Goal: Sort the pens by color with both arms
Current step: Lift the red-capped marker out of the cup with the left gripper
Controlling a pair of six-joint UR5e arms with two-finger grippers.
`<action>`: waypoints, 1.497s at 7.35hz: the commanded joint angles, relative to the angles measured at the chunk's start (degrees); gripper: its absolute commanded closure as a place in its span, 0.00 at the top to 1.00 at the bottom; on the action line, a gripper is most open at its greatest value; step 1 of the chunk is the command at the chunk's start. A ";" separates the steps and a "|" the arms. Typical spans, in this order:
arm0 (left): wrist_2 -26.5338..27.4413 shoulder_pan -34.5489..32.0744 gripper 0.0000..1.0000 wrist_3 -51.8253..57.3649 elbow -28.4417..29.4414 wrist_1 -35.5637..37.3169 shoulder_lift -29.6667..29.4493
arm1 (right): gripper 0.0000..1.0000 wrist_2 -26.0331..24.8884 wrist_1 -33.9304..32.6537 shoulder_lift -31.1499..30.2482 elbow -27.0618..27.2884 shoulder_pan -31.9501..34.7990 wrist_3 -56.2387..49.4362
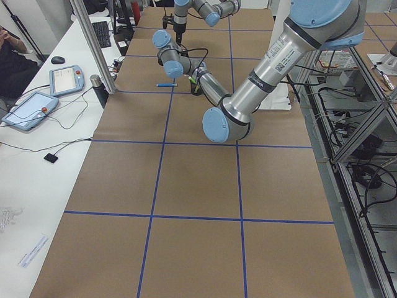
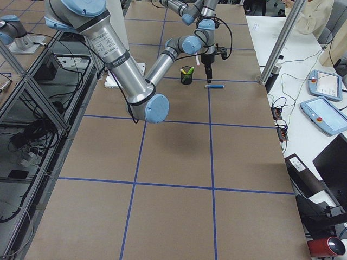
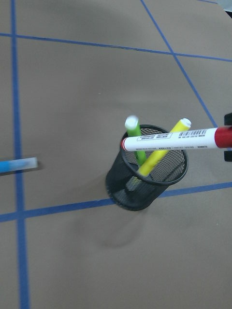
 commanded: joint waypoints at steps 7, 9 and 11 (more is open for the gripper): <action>29.46 4.31 0.21 -19.43 15.40 -2.11 -12.25 | 0.97 0.09 -0.02 -0.09 0.19 -0.15 0.09; 37.21 7.39 0.21 -24.99 18.64 -8.24 -13.13 | 0.97 0.09 -0.02 -0.01 0.19 -0.15 0.09; 37.33 7.40 0.21 -21.16 19.88 -8.97 -13.05 | 0.97 0.09 -0.02 -0.09 0.19 -0.15 0.09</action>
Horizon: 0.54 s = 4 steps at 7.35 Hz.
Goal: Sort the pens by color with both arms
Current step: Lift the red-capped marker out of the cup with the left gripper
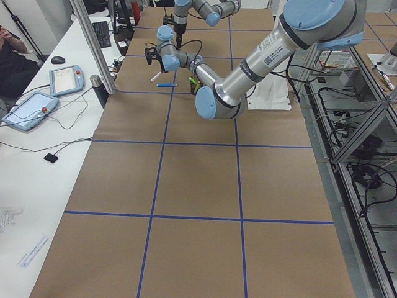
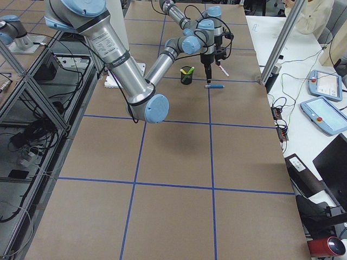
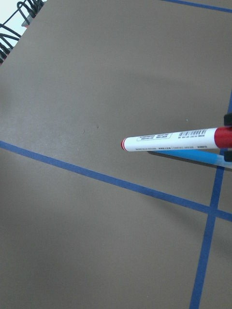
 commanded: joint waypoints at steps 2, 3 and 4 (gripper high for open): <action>0.60 0.22 0.20 7.15 1.96 -0.82 0.18 | 0.97 0.00 0.05 -0.07 0.00 0.00 0.00; 0.51 0.22 0.20 10.04 2.49 -0.82 0.18 | 0.97 0.00 0.05 -0.07 -0.08 0.00 0.00; 0.51 0.57 0.20 11.72 2.75 -0.82 0.27 | 0.97 0.09 0.05 -0.07 -0.09 0.00 0.00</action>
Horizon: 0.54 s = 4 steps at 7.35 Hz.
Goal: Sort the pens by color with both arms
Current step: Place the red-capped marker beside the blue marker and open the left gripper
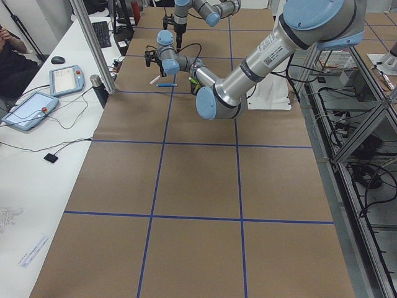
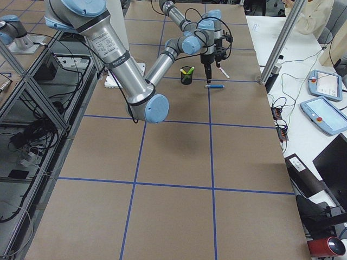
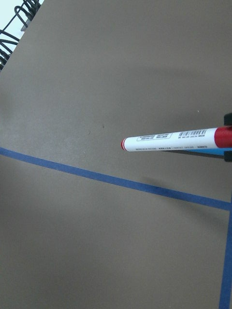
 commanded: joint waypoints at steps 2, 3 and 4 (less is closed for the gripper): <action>-0.03 1.65 0.21 5.44 0.48 -0.01 0.07 | 0.97 0.07 0.00 0.00 -0.04 0.00 -0.09; -0.03 2.27 0.25 6.93 0.48 0.07 0.24 | 0.97 0.07 0.00 0.08 -0.04 0.00 -0.09; -0.20 2.27 0.34 8.08 0.39 0.08 0.25 | 0.97 0.07 0.00 0.08 -0.04 0.00 -0.09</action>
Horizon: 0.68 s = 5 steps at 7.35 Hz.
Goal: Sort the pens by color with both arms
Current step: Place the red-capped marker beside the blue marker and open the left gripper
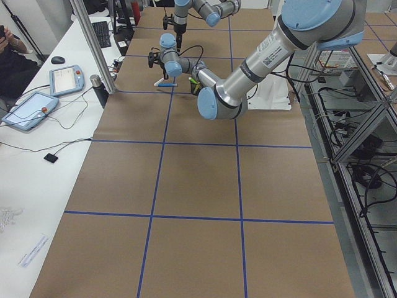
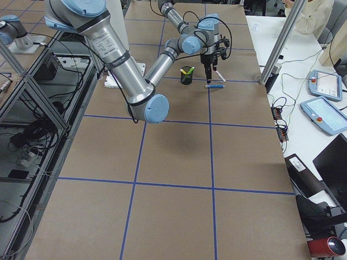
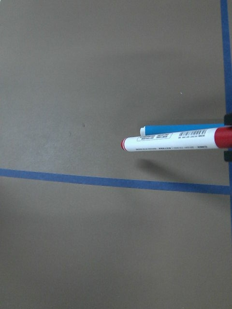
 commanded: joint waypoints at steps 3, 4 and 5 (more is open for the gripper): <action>-0.31 0.34 0.53 1.85 -0.50 0.03 0.06 | 0.97 0.00 0.00 0.04 0.00 0.09 0.00; -1.27 -0.01 0.55 1.85 -0.76 0.03 0.06 | 0.97 0.00 0.00 0.13 0.00 0.09 0.00; -4.50 -2.18 0.59 3.68 -1.02 0.30 0.06 | 0.97 0.00 0.09 0.48 0.00 0.09 0.17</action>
